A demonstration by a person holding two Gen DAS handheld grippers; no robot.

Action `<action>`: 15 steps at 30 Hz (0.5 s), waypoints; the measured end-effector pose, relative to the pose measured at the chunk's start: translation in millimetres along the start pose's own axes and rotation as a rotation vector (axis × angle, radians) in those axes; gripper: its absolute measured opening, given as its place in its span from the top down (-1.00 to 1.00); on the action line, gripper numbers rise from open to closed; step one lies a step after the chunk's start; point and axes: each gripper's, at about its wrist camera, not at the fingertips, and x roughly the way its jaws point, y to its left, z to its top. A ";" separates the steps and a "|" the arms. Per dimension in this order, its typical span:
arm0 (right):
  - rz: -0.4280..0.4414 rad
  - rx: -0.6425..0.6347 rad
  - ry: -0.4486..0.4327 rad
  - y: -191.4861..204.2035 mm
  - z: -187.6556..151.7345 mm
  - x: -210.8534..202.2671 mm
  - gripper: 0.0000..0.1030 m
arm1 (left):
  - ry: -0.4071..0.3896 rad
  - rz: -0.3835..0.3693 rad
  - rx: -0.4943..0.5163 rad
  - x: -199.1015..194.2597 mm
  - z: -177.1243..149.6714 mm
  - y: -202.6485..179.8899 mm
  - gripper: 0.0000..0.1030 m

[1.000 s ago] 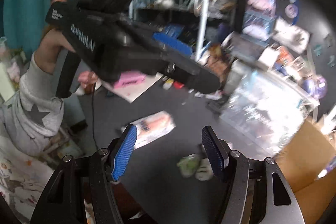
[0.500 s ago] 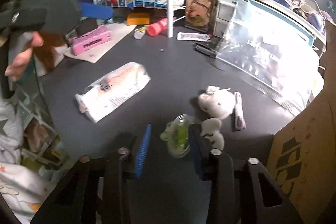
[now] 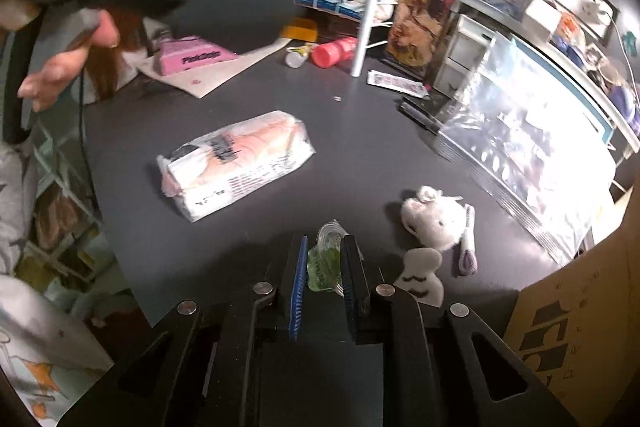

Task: Organize objects
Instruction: 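Grasp the green jelly cup with the right gripper and lift it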

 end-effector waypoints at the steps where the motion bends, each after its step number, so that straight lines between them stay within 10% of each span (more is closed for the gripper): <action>1: 0.010 0.004 -0.001 0.5 0.2 -0.2 0.76 | 0.004 -0.003 -0.002 1.1 -0.6 0.2 -0.99; 15: 0.007 0.075 0.005 -14.4 -6.5 3.4 0.26 | 0.062 -0.001 -0.022 17.9 -13.9 5.2 -0.99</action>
